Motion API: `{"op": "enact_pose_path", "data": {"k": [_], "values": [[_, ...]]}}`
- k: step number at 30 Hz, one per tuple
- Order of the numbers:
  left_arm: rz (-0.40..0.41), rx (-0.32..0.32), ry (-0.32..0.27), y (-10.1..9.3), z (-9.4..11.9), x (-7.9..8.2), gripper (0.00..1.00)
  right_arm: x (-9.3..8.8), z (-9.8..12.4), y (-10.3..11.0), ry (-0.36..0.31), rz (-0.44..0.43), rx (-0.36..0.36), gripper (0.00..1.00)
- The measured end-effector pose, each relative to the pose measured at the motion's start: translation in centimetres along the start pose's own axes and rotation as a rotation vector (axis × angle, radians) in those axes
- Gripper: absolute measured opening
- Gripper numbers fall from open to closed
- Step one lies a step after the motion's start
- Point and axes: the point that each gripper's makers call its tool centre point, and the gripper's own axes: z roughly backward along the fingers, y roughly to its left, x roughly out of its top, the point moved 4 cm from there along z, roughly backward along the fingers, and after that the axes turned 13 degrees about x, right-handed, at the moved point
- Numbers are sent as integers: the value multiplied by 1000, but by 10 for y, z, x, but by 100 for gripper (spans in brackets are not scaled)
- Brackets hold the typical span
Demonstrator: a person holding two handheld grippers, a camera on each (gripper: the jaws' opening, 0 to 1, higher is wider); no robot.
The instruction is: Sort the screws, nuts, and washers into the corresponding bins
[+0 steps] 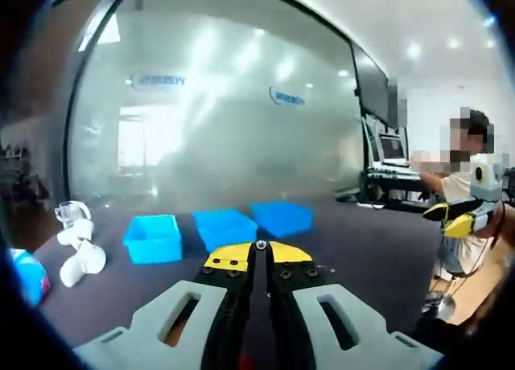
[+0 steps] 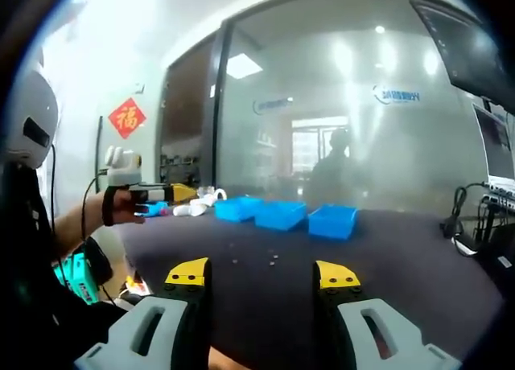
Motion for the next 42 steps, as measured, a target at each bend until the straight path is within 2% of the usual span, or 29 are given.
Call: {"op": "enact_pose_path", "data": {"k": [4,8,12,18,23,29,34,40,42], "values": [[-23,69,1,24,-13,-2,5,-2,1,1,1,-4,1,45],[-63,128,-48,46,-25,5,5,-3,2,0,-1,-9,-5,45],[-1,153,-28,66,-44,9,5,-5,1,1,5,-10,-2,45],[6,161,-26,78,-73,20,5,-3,0,3,0,-10,4,45],[-10,182,-46,86,-103,32,5,-1,1,2,-6,-8,-1,45],[-15,192,-63,91,-131,37,5,-2,3,1,-3,-11,-7,45],[-30,236,-52,102,-156,35,5,-2,4,0,-5,-16,-12,45],[-31,274,-9,119,-180,23,5,-1,5,1,-8,-12,-13,45],[-6,286,3,124,-185,21,5,0,5,1,-8,-12,-14,45]]}}
